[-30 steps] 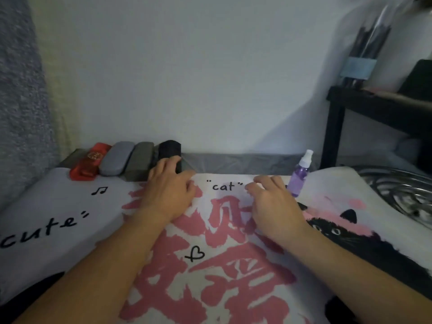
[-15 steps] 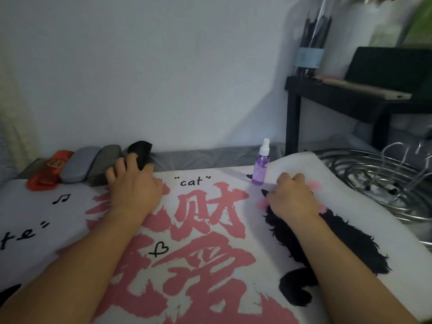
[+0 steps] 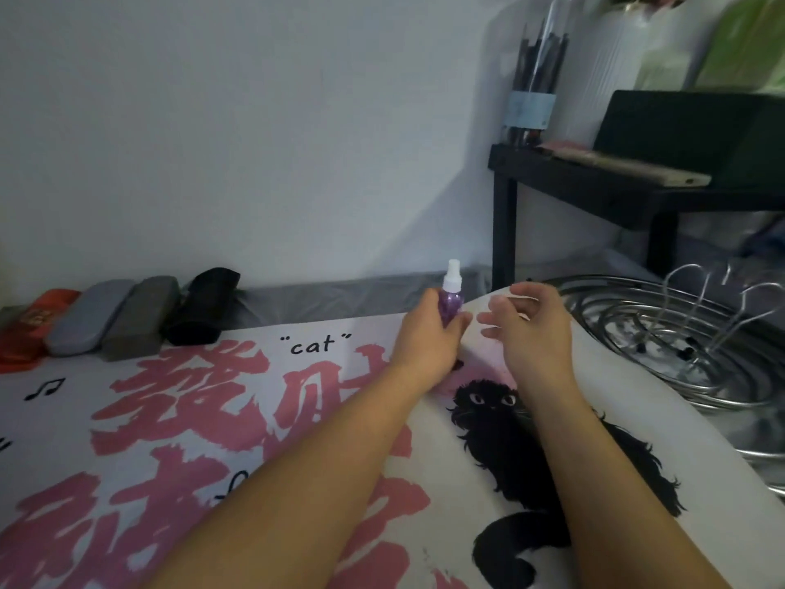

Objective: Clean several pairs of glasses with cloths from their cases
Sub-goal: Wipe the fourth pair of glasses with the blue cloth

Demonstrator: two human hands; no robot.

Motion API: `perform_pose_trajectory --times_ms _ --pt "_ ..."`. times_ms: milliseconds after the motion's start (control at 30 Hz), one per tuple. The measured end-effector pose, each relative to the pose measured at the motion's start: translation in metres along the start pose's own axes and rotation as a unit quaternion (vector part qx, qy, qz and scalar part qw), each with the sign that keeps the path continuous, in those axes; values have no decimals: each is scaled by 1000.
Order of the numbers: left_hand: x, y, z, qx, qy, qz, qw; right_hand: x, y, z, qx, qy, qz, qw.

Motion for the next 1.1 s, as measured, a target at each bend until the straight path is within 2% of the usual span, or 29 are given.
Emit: perform_pose_trajectory --times_ms 133,233,367,567,667,833,967,1033,1100 --pt "13 39 -16 -7 -146 26 989 8 0 -4 56 35 33 997" --pt "30 77 -28 -27 -181 70 981 12 -4 -13 146 40 72 986" --pt "36 104 -35 -27 -169 97 980 13 -10 -26 232 101 48 966" --pt "34 99 -41 1 -179 126 976 10 -12 -30 215 98 11 972" --pt "30 99 -41 14 -169 92 981 11 -11 -31 220 49 38 974" --pt "29 98 -39 34 -119 -7 992 14 -31 -47 198 37 86 976" --pt "27 100 -40 27 -104 -16 994 10 -36 -49 219 3 104 970" --pt "22 97 -42 29 -75 -59 995 3 -39 -59 253 22 78 964" --pt "20 92 -44 35 -69 -76 994 -2 -45 -69 257 83 23 962"
Point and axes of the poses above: each hand's wrist, its own z-axis towards the middle knuckle, its own y-axis out of the back of the hand, x = y × z, the point moved 1 cm from there along z, towards the middle knuckle, and after that the axes turned 14 degrees about -x, right-handed, at the moved point
